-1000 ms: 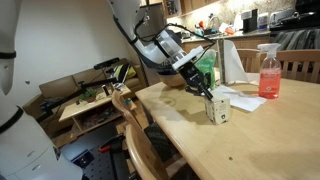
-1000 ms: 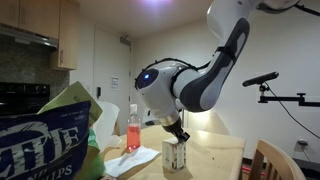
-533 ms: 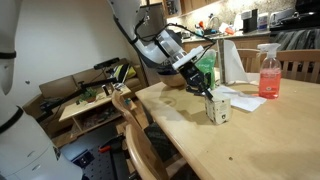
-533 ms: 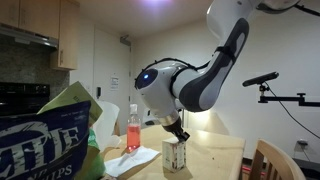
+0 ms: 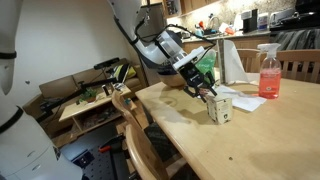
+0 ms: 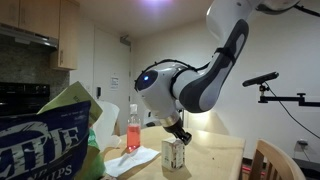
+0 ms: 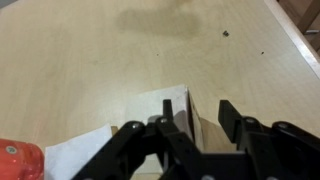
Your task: Close the box on the table
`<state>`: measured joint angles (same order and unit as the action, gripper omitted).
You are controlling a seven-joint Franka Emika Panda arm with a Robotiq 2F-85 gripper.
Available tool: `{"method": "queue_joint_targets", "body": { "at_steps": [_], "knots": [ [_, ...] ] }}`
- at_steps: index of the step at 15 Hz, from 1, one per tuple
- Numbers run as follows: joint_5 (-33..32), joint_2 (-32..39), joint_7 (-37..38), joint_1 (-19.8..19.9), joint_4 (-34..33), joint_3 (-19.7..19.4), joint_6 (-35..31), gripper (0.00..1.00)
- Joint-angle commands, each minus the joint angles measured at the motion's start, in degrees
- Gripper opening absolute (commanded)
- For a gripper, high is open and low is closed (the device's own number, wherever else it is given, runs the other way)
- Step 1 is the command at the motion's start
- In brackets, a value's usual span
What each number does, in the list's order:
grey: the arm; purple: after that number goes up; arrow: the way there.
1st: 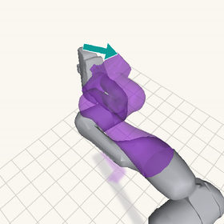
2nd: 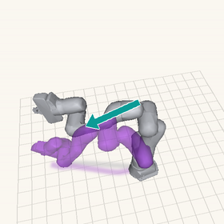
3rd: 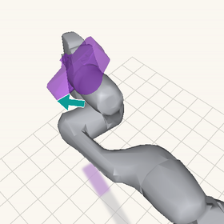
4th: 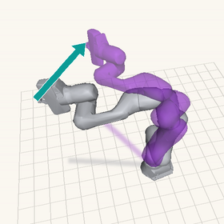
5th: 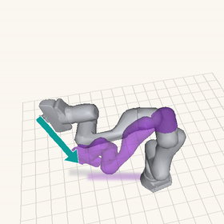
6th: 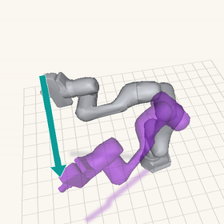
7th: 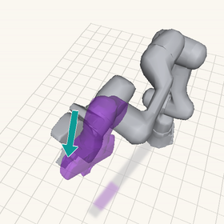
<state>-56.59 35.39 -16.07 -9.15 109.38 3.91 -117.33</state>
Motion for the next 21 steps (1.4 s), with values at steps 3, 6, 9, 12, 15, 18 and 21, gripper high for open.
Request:
{"method": "queue_joint_targets", "body": {
  "at_steps": [3,6,9,12,15,18,21],
  "knots": [
    [1.16,0.54,-2.64,0.85,-1.5,0.99,2.69,0.99],
    [1.43,0.65,-2.96,1.18,-1.47,1.13,2.53,1.0],
    [2.16,0.43,-3.27,1.75,-1.16,1.36,1.3,1.0],
    [2.95,-0.55,-2.59,1.84,-1.05,1.29,0.77,1.0],
    [2.61,-1.84,-2.25,1.21,-0.75,1.59,1.08,1.0],
    [2.3,-5.05,-1.24,0.93,0.38,2.54,0.08,1.0],
    [3.59,-7.79,-0.87,1.91,0.18,3.14,-1.27,0.79]
  ]
}}
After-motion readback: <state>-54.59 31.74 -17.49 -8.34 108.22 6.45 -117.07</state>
